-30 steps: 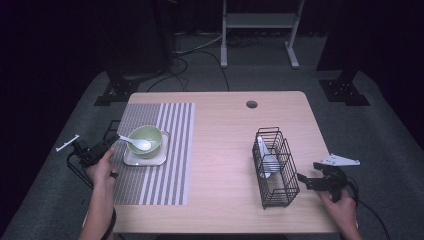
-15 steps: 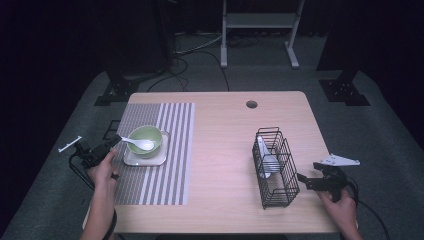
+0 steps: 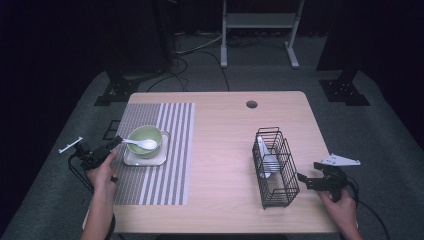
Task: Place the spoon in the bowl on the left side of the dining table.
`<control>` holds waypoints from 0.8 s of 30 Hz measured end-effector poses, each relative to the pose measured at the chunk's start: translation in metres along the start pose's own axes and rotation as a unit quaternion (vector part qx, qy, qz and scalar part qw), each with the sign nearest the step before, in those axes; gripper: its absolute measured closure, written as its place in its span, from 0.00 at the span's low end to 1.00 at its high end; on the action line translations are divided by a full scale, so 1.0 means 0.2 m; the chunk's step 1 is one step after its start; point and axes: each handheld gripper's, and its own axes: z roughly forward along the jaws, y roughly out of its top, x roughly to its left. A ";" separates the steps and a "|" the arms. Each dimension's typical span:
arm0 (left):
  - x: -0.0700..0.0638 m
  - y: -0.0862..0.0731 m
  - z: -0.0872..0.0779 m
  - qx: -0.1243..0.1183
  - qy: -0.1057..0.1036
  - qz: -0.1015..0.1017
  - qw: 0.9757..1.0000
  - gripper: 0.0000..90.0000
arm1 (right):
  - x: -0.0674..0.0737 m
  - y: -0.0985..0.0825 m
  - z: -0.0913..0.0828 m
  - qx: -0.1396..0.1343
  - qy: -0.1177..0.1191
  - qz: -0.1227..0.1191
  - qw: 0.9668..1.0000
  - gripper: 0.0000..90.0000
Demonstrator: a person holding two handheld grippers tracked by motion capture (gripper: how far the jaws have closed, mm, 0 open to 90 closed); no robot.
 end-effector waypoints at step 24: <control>-0.03 -0.01 -0.08 0.016 0.017 0.034 0.999 0.59 | 0.00 0.00 0.00 0.001 -0.002 0.000 1.000 0.15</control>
